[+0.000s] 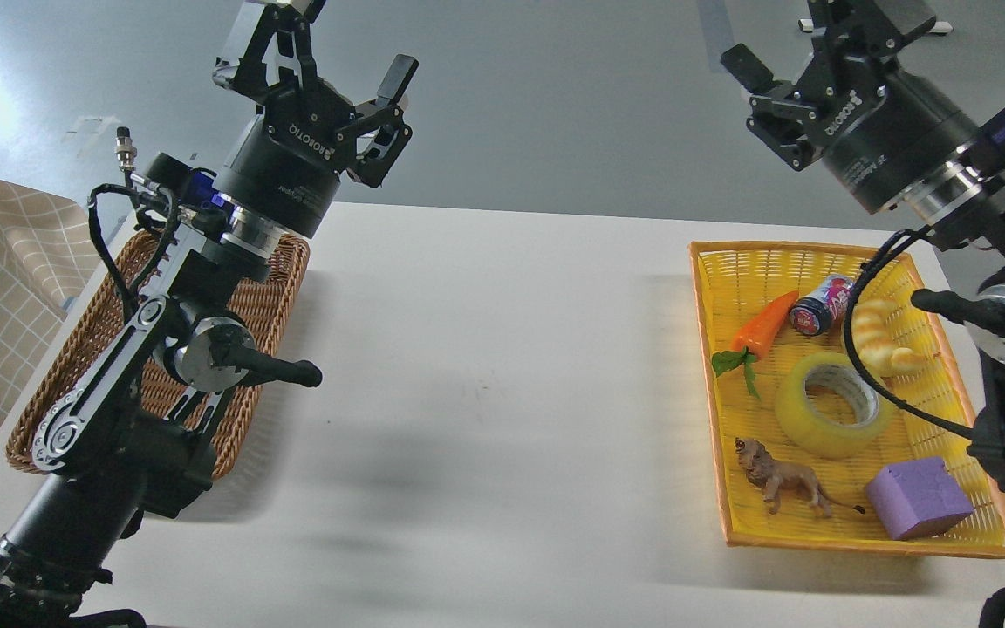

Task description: Place and transfer tape with both arms

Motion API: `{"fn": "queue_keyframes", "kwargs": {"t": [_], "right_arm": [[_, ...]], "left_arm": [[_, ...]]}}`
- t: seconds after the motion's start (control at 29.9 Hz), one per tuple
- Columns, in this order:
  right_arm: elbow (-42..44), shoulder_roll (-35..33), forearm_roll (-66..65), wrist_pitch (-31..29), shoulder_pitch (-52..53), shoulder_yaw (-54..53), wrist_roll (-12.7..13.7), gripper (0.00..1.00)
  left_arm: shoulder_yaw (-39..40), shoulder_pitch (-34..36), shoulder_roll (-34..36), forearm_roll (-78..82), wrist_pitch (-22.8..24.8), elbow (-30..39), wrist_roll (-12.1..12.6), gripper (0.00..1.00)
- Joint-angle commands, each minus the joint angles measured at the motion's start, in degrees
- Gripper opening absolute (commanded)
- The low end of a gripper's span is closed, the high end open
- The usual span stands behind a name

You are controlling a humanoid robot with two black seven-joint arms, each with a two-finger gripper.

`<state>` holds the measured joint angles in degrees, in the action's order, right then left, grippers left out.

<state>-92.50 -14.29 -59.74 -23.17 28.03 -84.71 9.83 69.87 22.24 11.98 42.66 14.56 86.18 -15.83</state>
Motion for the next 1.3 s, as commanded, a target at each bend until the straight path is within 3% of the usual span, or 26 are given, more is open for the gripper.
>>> {"fn": "queue_keyframes", "kwargs": {"t": [0.0, 0.07, 0.1, 0.13, 0.33, 0.47, 0.6, 0.74, 1.07, 1.27], "right_arm": [[-1.72, -7.40, -0.29, -0.20, -0.96, -0.01, -0.42, 1.00], [-4.61, -15.47, -0.38, -1.34, -2.88, -0.01, -2.96, 1.00], [-5.23, -17.16, -0.38, -1.96, -3.50, -0.01, -4.37, 1.00], [-5.67, -19.87, -0.38, -2.48, -4.21, -0.01, -7.51, 1.00], [-5.15, -30.43, -0.46, -2.84, -7.71, -0.54, -17.36, 1.00], [-4.98, -37.37, -2.91, -3.54, -10.53, -0.28, -20.11, 1.00], [-3.14, -39.06, -11.51, -3.81, -12.56, -0.19, -22.39, 1.00], [0.90, -38.54, -30.22, -3.20, -15.55, -0.19, -27.57, 1.00], [2.41, -37.21, -30.17, -3.54, -16.08, -3.35, -28.11, 1.00], [5.13, -43.54, -30.70, -4.83, -18.36, -2.48, -27.85, 1.00]], "left_arm": [[0.09, -0.09, -0.02, -0.12, 0.03, 0.04, -0.60, 0.98], [-0.09, -0.17, -0.02, -0.12, 0.21, 0.04, -0.69, 0.98], [-0.35, -0.17, -0.02, -0.12, 0.30, 0.04, -0.61, 0.98], [-0.70, -0.17, -0.02, -0.04, 0.30, 0.04, -0.61, 0.98], [-0.70, -0.09, -0.37, -0.03, 0.30, 0.13, -0.52, 0.98], [-0.62, 0.00, -0.38, -0.03, 0.38, 0.22, -0.60, 0.98], [-0.79, 0.00, -0.37, -0.03, 0.47, 0.22, -0.52, 0.98], [-0.79, 0.09, -0.99, 0.14, 0.39, 0.30, -0.43, 0.98], [-0.70, -0.09, -0.90, 0.14, 0.47, 0.30, -0.43, 0.98], [-0.61, -0.09, -0.90, 0.23, 0.47, 0.39, -0.43, 0.98]]}}
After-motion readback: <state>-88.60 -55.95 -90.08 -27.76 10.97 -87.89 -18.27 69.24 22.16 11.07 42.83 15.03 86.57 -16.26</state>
